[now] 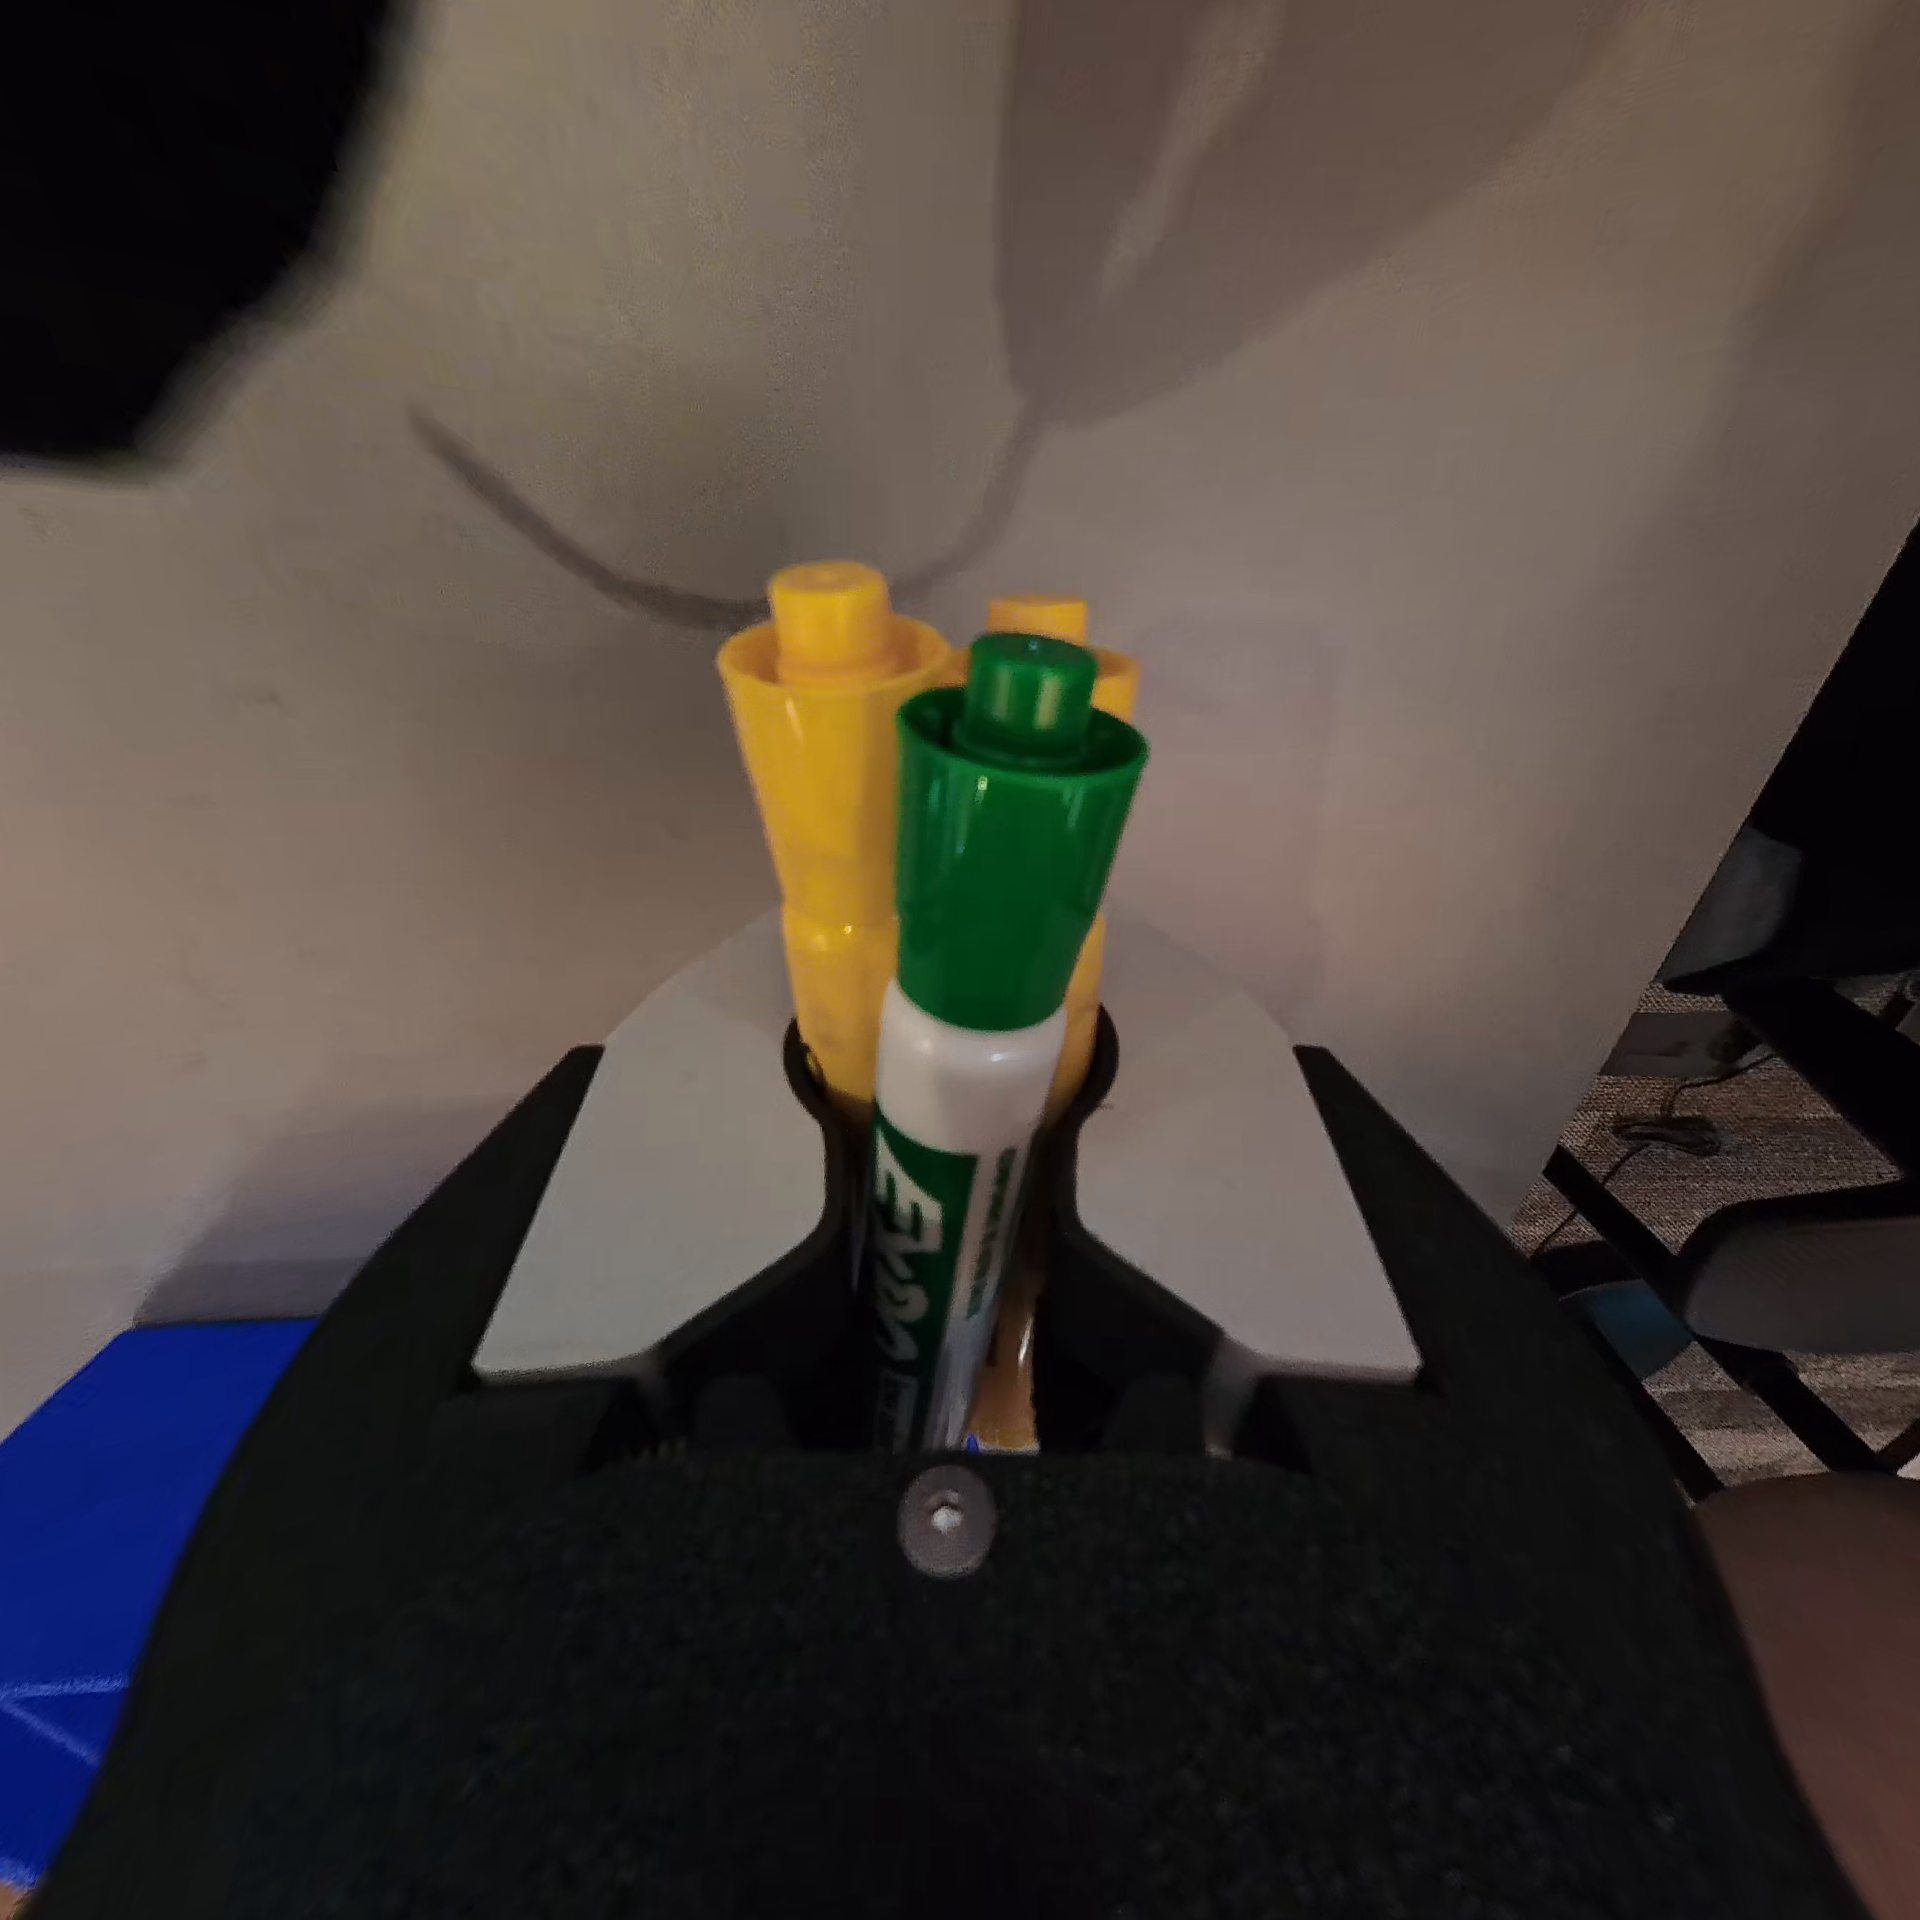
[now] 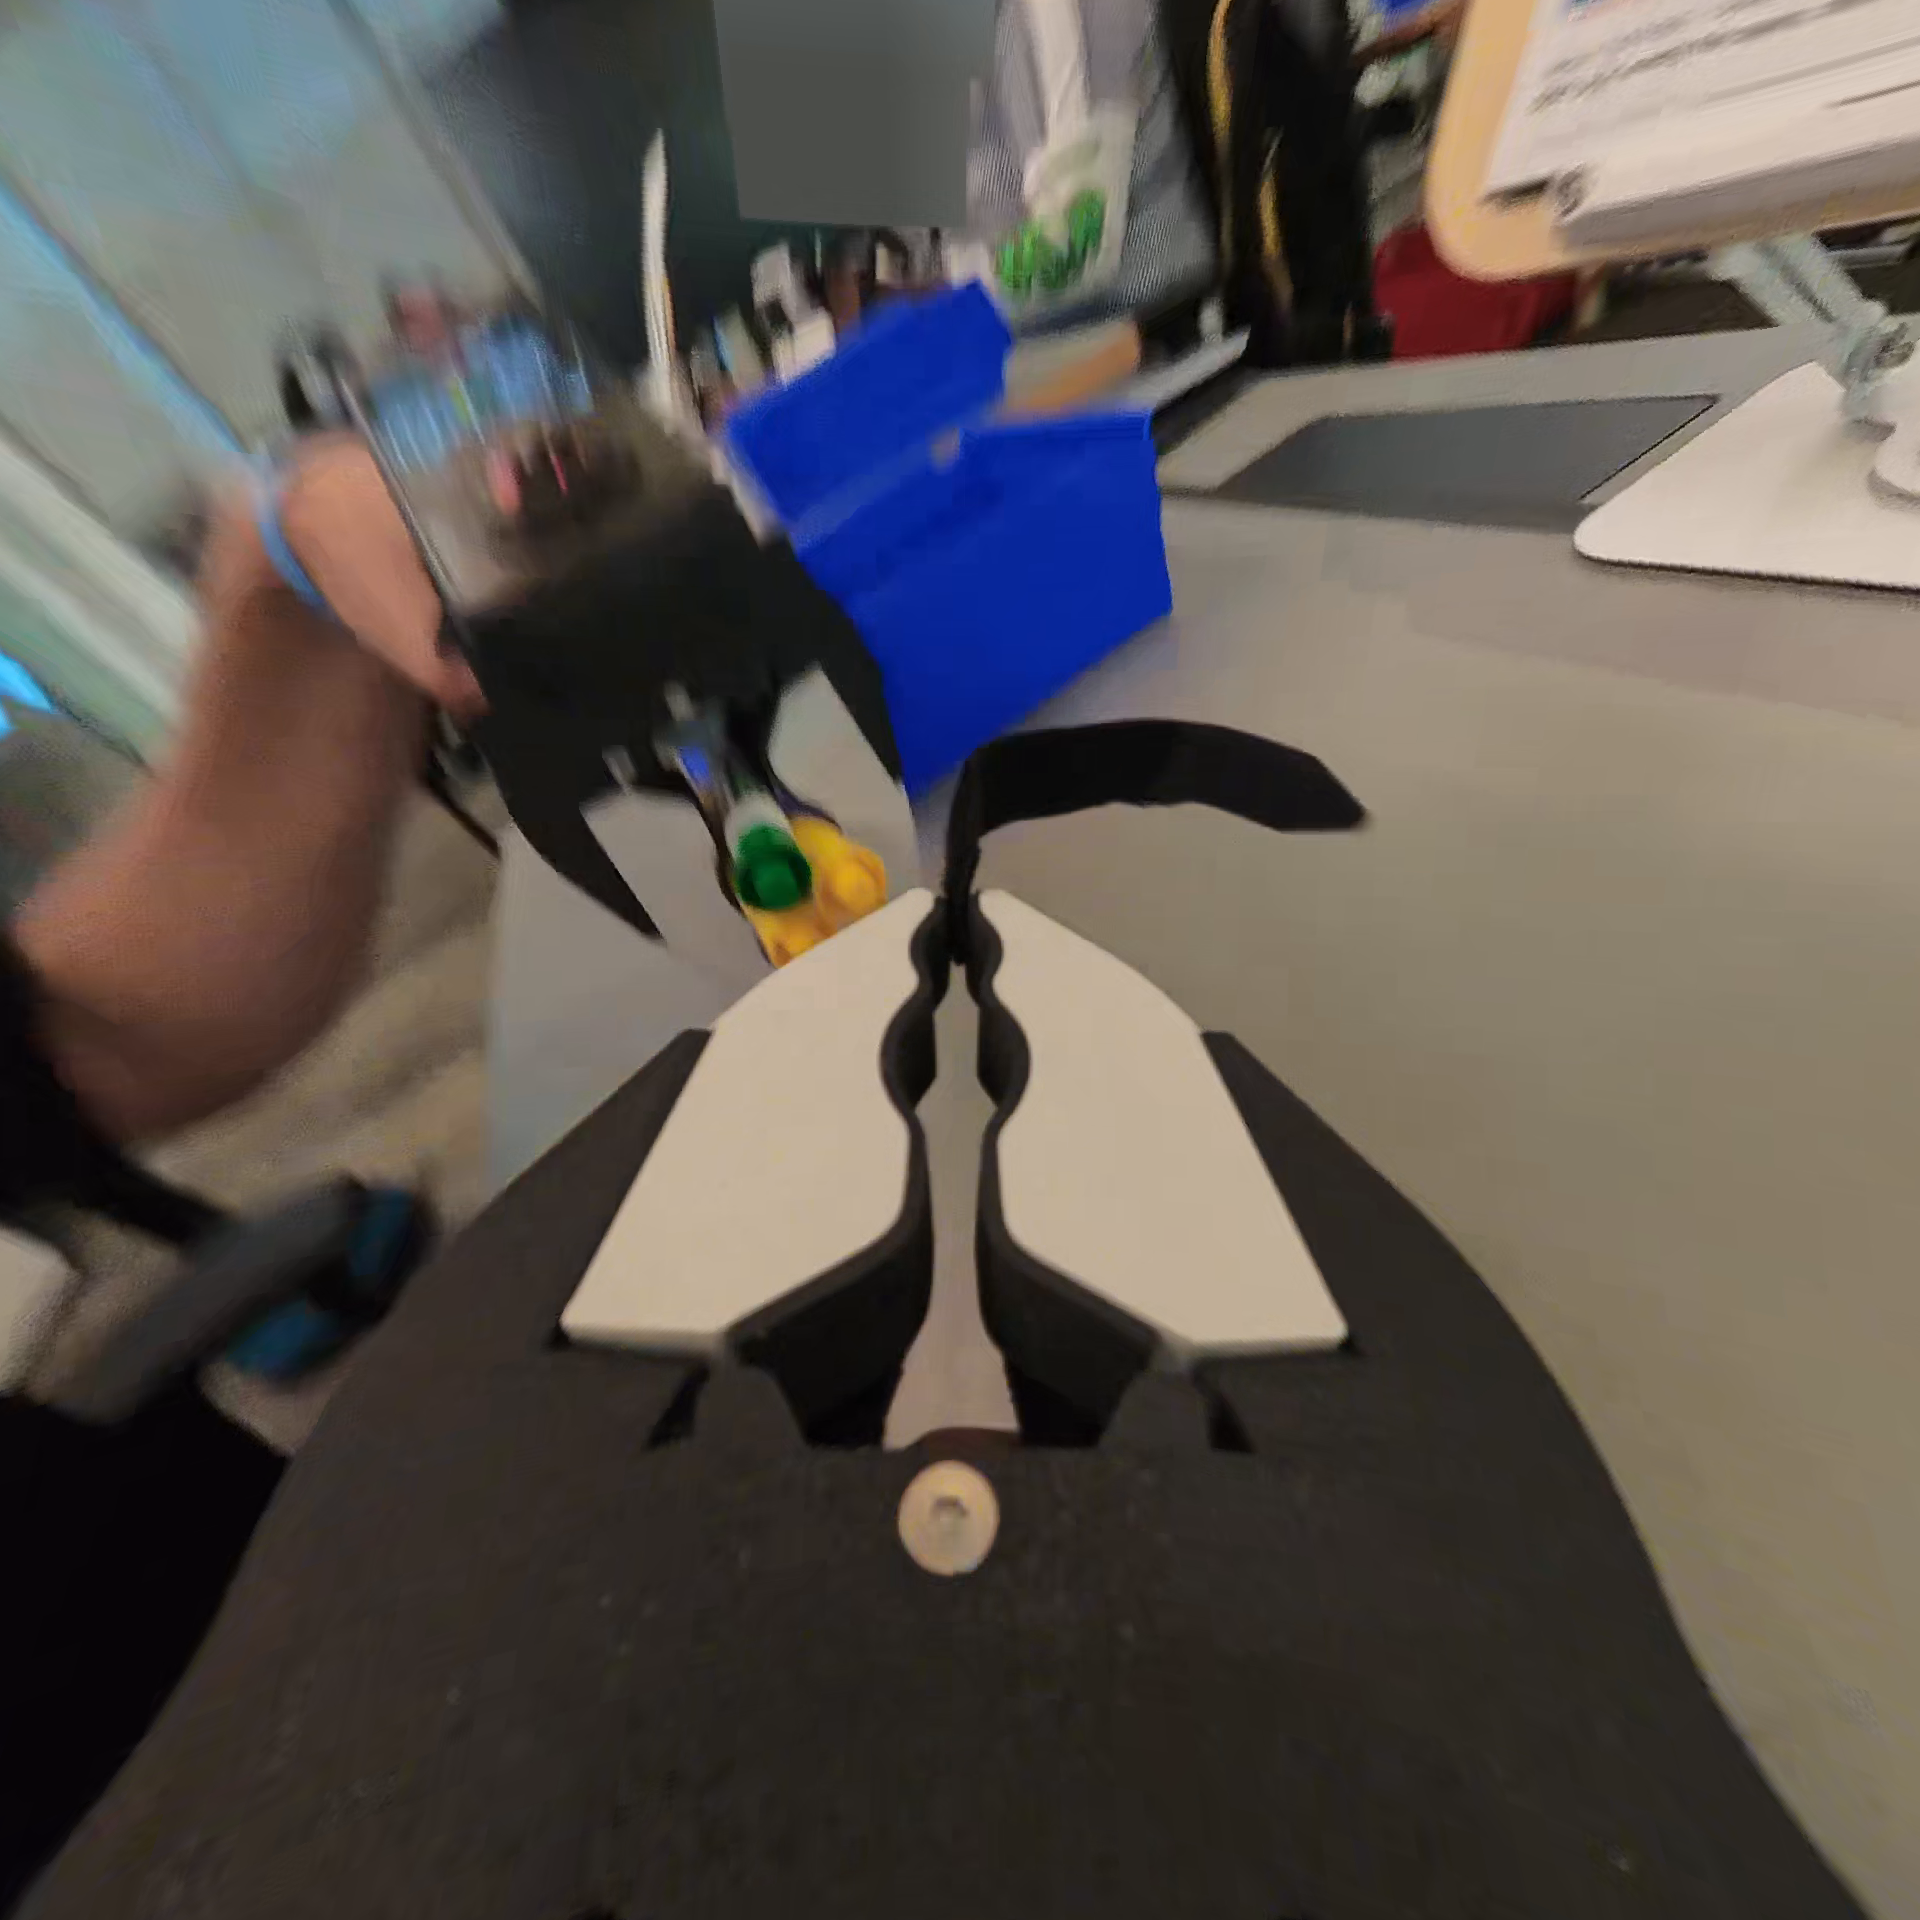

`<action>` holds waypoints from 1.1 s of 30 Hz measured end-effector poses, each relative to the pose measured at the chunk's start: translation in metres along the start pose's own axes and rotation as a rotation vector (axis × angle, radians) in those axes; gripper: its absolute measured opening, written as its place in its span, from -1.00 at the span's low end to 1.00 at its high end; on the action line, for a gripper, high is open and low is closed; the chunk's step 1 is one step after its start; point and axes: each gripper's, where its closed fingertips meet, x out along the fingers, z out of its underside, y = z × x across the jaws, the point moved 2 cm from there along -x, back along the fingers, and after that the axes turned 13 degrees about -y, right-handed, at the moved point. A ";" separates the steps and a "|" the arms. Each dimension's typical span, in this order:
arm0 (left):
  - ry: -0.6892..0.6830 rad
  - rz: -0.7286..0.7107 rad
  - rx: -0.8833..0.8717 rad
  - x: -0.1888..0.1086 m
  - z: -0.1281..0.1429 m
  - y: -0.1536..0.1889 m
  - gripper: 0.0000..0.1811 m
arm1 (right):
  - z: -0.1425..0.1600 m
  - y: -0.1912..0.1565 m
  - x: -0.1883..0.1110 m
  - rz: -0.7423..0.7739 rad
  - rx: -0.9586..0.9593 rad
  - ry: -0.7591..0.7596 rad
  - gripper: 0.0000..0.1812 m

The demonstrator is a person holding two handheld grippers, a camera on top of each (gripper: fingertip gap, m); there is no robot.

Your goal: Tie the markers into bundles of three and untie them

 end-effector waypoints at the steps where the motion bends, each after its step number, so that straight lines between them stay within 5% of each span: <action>1: -0.001 0.003 0.004 0.001 -0.002 0.000 -0.55 | -0.004 -0.005 -0.002 -0.027 0.075 0.065 -0.98; 8: -0.001 0.015 0.013 0.002 -0.014 -0.002 -0.55 | -0.003 -0.062 0.018 -0.171 0.284 0.406 -0.98; 18: 0.022 0.014 0.014 -0.004 -0.022 -0.004 -0.55 | 0.024 -0.079 0.039 -0.119 0.380 0.517 -0.98; 33: 0.028 -0.005 0.008 -0.008 -0.019 -0.006 -0.55 | 0.048 -0.080 0.051 -0.130 0.326 0.281 -0.71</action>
